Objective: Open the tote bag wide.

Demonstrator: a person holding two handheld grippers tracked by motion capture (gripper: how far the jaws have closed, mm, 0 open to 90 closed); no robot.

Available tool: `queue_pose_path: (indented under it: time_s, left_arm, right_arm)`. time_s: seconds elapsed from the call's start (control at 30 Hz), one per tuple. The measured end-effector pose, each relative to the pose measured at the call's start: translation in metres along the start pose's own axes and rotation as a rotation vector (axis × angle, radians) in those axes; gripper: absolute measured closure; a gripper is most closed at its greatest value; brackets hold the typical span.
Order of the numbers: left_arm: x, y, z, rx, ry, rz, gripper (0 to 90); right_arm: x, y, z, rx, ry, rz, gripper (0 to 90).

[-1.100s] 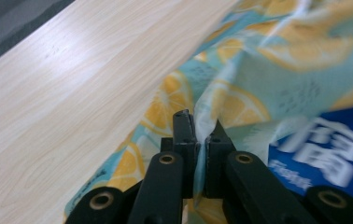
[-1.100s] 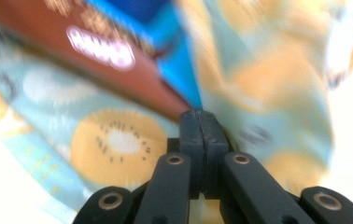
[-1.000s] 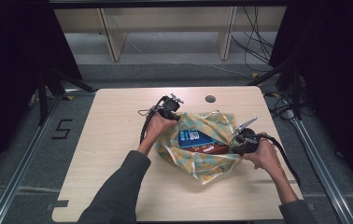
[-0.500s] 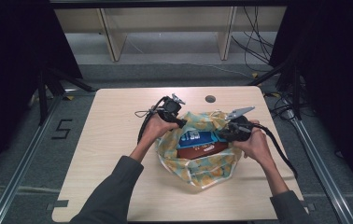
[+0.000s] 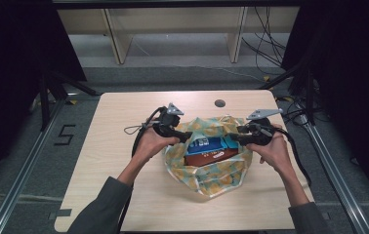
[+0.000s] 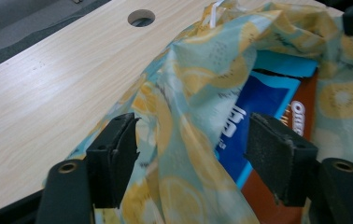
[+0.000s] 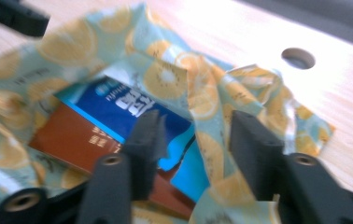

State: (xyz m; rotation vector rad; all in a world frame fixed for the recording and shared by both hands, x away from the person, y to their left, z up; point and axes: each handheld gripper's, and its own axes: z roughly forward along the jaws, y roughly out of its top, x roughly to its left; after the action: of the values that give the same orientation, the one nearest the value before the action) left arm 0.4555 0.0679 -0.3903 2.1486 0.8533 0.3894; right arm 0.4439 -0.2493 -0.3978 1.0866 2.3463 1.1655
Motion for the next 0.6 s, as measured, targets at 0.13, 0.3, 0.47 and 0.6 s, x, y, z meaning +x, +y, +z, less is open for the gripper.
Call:
queue_pose_path:
  time_s: [0.13,0.3,0.47,0.6]
  left_arm:
    - [-0.005,-0.013,-0.019,-0.037,-0.012,-0.024,28.1]
    - [-0.008,-0.029,-0.035,-0.058,0.006,-0.043,25.5]
    - [-0.011,-0.050,-0.045,-0.080,0.012,-0.078,22.5]
    - [-0.017,-0.073,-0.051,-0.077,0.022,-0.090,21.1]
  right_arm:
    - [0.000,-0.011,-0.022,-0.039,0.003,0.045,44.1]
    - [-0.002,-0.035,-0.026,-0.031,0.006,0.070,42.6]
    - [-0.006,-0.050,-0.030,-0.031,-0.013,0.102,40.8]
    - [-0.007,-0.059,-0.038,-0.041,-0.018,0.089,39.5]
